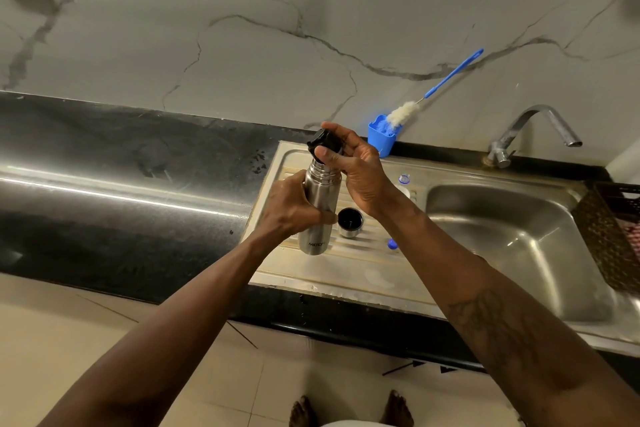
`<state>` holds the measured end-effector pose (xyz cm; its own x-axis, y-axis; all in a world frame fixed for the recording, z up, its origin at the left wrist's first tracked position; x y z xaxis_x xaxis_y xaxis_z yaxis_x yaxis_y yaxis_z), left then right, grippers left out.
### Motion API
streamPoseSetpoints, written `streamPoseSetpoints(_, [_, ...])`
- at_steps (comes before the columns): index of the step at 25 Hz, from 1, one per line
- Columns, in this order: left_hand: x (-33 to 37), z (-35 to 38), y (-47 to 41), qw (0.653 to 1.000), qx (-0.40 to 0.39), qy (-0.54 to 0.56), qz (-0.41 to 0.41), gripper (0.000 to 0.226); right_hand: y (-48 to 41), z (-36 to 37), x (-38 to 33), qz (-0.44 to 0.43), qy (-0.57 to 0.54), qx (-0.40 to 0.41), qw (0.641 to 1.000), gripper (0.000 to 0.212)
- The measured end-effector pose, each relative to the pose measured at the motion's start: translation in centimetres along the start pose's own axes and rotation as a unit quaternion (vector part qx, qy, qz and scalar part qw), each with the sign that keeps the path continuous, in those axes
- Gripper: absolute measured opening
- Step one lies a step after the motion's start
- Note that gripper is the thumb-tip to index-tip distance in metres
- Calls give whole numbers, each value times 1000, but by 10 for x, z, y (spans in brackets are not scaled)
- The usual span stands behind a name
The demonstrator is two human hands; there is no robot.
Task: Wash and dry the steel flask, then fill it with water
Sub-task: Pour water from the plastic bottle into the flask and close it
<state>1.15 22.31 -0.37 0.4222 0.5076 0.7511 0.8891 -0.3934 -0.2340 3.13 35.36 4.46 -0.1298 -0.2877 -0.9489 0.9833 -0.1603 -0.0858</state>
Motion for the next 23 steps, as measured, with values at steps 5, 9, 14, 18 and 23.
streamPoseSetpoints(5, [-1,-4,-6,1000,9,9,-9,72,-1,-13,-1,-24,8,40,999,45])
streamPoseSetpoints(9, [4,-8,-12,1000,16,15,2,74,2,-14,-6,-76,218,3,973,58])
streamPoseSetpoints(14, [5,-7,-13,1000,21,-19,9,73,-7,-11,-26,-126,405,3,906,58])
streamPoseSetpoints(18, [11,-4,-16,996,28,-84,20,77,-14,-17,-31,-62,472,41,878,65])
streamPoseSetpoints(23, [5,-6,-20,998,3,-59,14,68,-11,-2,-21,-4,374,-154,915,53])
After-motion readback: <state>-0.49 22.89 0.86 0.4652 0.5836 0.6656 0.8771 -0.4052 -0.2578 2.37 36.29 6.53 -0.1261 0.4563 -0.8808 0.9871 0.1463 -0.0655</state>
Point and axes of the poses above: each hand's wrist, its own y-axis away from the middle knuckle, its own z-axis out of the palm, x = y × z, the point moved 9 cm from there along -y, towards the middle knuckle, and after that the axes turned 4 degrees about x, right-handed, at the moved point
